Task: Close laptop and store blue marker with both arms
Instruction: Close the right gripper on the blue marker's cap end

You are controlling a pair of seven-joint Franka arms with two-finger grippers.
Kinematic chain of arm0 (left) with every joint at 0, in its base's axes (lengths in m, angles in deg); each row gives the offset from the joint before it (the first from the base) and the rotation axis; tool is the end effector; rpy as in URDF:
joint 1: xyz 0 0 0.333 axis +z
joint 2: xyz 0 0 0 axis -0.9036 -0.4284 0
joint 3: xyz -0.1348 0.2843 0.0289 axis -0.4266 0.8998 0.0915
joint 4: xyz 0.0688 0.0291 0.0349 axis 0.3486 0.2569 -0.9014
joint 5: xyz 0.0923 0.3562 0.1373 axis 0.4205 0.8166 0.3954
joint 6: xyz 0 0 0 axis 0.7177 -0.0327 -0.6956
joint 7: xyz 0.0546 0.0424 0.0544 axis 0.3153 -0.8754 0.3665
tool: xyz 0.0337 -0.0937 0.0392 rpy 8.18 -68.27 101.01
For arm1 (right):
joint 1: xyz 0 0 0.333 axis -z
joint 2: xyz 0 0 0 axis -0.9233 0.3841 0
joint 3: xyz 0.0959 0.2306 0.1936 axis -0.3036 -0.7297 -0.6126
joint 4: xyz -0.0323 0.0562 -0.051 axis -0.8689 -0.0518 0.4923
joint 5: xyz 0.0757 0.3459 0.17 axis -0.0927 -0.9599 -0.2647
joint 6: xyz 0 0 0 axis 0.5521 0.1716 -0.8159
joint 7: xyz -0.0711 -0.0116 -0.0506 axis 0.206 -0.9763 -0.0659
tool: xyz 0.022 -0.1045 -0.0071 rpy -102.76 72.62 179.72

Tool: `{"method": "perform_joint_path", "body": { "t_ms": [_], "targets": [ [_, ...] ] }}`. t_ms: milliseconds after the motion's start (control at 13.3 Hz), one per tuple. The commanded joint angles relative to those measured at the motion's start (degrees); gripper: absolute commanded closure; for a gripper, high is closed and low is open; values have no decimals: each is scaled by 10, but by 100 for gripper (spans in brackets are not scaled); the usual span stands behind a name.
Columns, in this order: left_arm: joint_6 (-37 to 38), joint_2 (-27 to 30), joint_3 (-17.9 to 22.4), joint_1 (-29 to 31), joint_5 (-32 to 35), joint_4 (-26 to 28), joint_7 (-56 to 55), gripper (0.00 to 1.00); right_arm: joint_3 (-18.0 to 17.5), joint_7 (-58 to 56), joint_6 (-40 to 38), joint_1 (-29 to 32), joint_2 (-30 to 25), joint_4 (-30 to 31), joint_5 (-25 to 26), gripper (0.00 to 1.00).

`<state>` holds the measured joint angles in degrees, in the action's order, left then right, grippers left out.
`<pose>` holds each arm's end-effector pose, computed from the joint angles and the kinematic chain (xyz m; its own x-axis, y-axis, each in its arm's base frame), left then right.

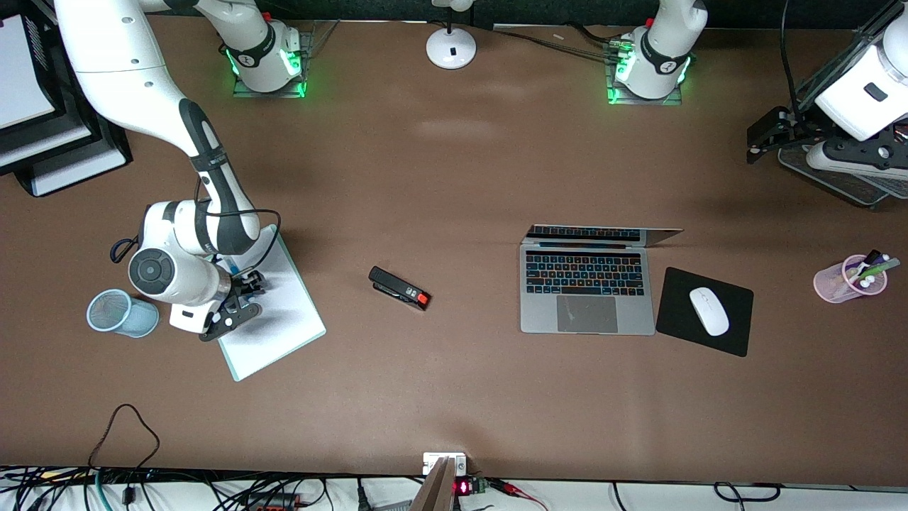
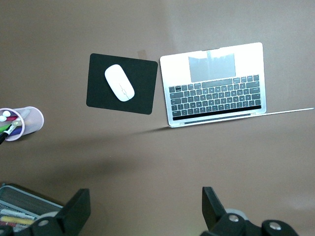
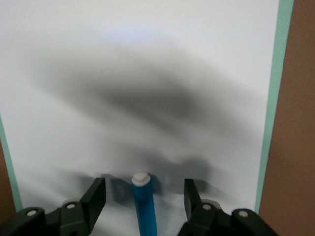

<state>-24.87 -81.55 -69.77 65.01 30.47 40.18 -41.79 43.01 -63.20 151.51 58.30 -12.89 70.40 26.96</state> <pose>0.5326 -0.0424 0.6210 0.9901 -0.1369 -0.0322 -0.1374 -0.9904 -0.0166 0.6614 0.0582 0.1874 0.8542 0.5076 -0.1125 0.5109 -0.8597 -0.0002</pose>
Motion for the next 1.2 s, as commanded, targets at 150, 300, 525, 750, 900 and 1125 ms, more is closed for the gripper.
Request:
{"method": "perform_joint_path", "body": {
  "t_ms": [150, 300, 525, 750, 900, 1125],
  "targets": [
    [-1, 8, -3, 6, -11, 5, 7, 0, -2, -4, 8, 2, -15, 20, 2, 44],
    [-1, 8, -3, 6, -11, 5, 7, 0, -2, -4, 8, 2, -15, 20, 2, 57],
    [-2, 8, -3, 6, -11, 5, 7, 0, -2, -2, 8, 1, -15, 19, -1, 62],
    [-1, 8, -3, 6, -11, 5, 7, 0, -2, 1, 8, 1, -15, 20, -2, 72],
    [-2, 8, -3, 6, -11, 5, 7, 0, -2, 2, 8, 1, -15, 19, -2, 78],
    [-1, 8, -3, 6, -11, 5, 7, 0, -2, 2, 7, 1, -15, 20, -2, 85]
  ]
}}
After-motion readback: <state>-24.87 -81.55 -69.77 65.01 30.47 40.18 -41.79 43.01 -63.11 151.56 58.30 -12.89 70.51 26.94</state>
